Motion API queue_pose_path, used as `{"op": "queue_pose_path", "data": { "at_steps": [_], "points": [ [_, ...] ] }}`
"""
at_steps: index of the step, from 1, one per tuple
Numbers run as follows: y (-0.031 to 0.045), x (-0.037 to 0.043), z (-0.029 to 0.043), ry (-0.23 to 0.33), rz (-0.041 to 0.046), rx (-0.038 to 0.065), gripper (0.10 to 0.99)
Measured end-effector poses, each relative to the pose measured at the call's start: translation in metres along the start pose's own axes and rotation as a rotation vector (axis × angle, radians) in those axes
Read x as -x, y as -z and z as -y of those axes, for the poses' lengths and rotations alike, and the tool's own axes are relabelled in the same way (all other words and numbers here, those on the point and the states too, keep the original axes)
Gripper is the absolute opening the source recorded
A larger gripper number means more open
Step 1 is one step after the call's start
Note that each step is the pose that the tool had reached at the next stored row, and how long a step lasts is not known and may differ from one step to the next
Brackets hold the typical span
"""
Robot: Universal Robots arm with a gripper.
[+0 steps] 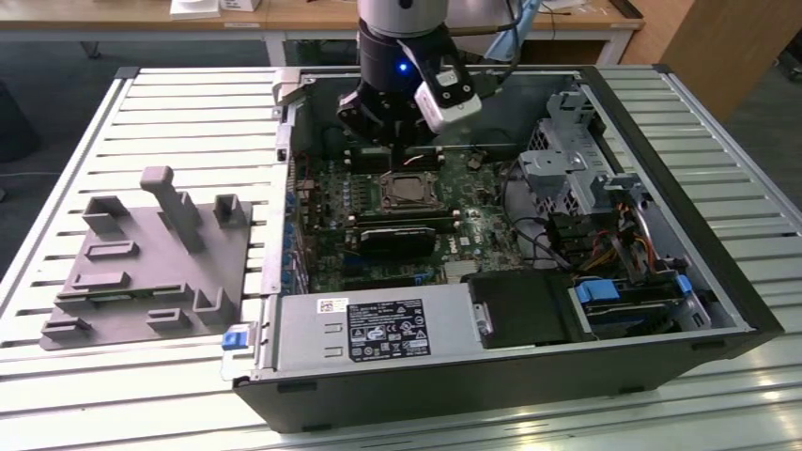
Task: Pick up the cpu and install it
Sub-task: 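Install the first cpu locking lever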
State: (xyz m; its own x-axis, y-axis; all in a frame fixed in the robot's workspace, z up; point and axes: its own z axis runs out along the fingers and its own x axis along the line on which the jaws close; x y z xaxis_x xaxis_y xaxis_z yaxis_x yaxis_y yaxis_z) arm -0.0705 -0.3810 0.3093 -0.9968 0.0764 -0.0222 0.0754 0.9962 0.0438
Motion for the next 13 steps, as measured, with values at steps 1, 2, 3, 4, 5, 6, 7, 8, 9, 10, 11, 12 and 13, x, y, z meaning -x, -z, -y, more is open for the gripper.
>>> {"op": "queue_pose_path", "data": {
  "at_steps": [1, 2, 3, 4, 5, 6, 7, 8, 9, 10, 11, 12, 13],
  "points": [
    [-0.0002, -0.0001, -0.0015, 0.000, 0.0001, 0.000, 0.106],
    [-0.0003, -0.0002, -0.0029, 0.000, 0.0001, 0.000, 0.106],
    [-0.0004, -0.0002, -0.0039, 0.000, 0.0001, 0.000, 0.106],
    [-0.0004, -0.0002, -0.0041, 0.000, 0.0001, 0.000, 0.106],
    [-0.0004, -0.0002, -0.0042, 0.000, 0.0001, 0.000, 0.106],
    [-0.0004, -0.0003, -0.0046, 0.000, 0.0001, 0.000, 0.106],
    [-0.0005, -0.0003, -0.0051, 0.000, 0.0001, 0.000, 0.106],
    [-0.0005, -0.0004, -0.0057, 0.000, 0.0001, 0.000, 0.106],
    [-0.0009, -0.0004, -0.0086, 0.000, 0.0001, 0.000, 0.106],
    [-0.0011, -0.0004, -0.0095, 0.000, 0.0001, 0.000, 0.106],
    [-0.0012, -0.0003, -0.0101, 0.000, 0.0001, 0.000, 0.106],
    [-0.0015, 0.0001, -0.0117, 0.000, 0.0001, 0.000, 0.106],
    [-0.0017, 0.0006, -0.0122, 0.000, 0.0001, 0.000, 0.106]
  ]
}}
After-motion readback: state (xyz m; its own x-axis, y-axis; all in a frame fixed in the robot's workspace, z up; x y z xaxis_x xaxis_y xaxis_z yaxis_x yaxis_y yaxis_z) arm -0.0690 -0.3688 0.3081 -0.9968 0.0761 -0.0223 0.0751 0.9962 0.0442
